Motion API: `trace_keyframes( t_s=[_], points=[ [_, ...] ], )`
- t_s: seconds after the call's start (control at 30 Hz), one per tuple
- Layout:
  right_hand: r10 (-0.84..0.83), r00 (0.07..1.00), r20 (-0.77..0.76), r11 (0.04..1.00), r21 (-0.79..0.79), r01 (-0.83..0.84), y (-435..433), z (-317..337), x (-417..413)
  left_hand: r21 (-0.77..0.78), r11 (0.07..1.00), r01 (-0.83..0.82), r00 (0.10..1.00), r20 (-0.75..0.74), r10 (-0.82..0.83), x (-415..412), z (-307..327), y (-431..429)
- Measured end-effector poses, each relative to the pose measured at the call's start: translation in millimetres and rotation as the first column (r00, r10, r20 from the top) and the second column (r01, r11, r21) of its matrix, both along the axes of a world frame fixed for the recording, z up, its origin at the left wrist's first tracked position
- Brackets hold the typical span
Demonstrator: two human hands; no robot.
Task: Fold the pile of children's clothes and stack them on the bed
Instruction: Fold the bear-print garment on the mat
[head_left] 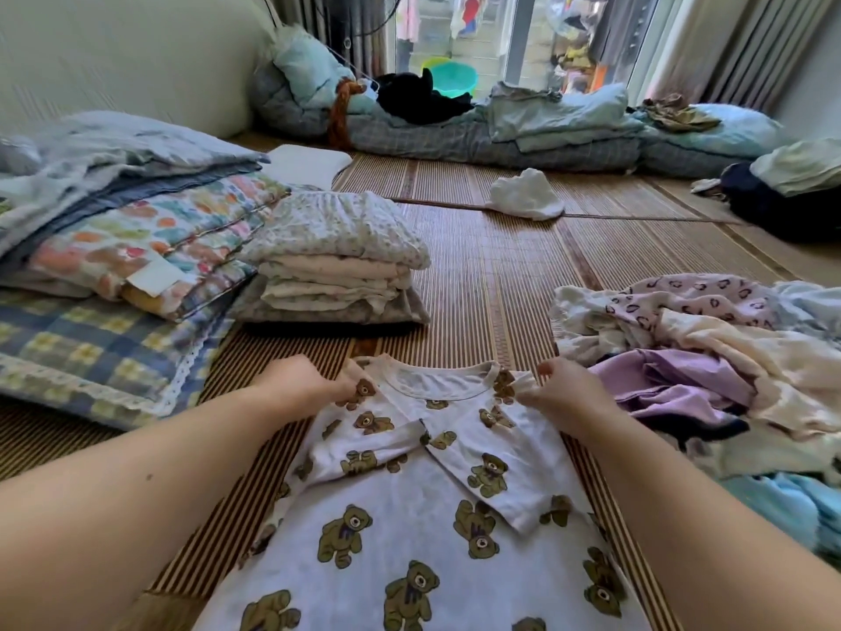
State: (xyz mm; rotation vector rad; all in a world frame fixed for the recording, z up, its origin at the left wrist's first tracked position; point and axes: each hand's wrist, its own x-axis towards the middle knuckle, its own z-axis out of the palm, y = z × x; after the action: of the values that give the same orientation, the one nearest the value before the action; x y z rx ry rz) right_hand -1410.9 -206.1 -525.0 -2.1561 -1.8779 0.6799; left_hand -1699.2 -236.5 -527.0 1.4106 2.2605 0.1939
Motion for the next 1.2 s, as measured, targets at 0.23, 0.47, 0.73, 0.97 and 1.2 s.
trace_keyframes(
  t_s=[0.23, 0.47, 0.73, 0.97, 1.2],
  points=[
    [-0.015, 0.996, -0.085, 0.994, -0.108, 0.006, 14, -13, -3, -0.023, 0.999, -0.033, 0.964, 0.262, 0.038, 11, -5, 26],
    [-0.1, 0.818, -0.567, 0.993, -0.111, 0.044, 29, 32, 4, 0.099, 0.983, -0.157, 0.73, 0.682, 0.048, 6, 27, 43],
    [0.025, 0.679, -0.734, 0.982, 0.146, 0.122, 65, 85, 0, 0.382, 0.871, -0.308, 0.643, 0.759, -0.105, 11, 90, 74],
    [0.221, 0.834, -0.505, 0.965, 0.235, -0.114, 9, 63, 18, 0.464, 0.883, 0.076, 0.829, 0.463, -0.314, 3, 65, 35],
    [0.451, 0.888, 0.095, 0.892, -0.075, -0.445, -50, 3, 39, 0.082, 0.859, 0.505, 0.862, -0.012, -0.506, 0, -6, -34]
  ],
)
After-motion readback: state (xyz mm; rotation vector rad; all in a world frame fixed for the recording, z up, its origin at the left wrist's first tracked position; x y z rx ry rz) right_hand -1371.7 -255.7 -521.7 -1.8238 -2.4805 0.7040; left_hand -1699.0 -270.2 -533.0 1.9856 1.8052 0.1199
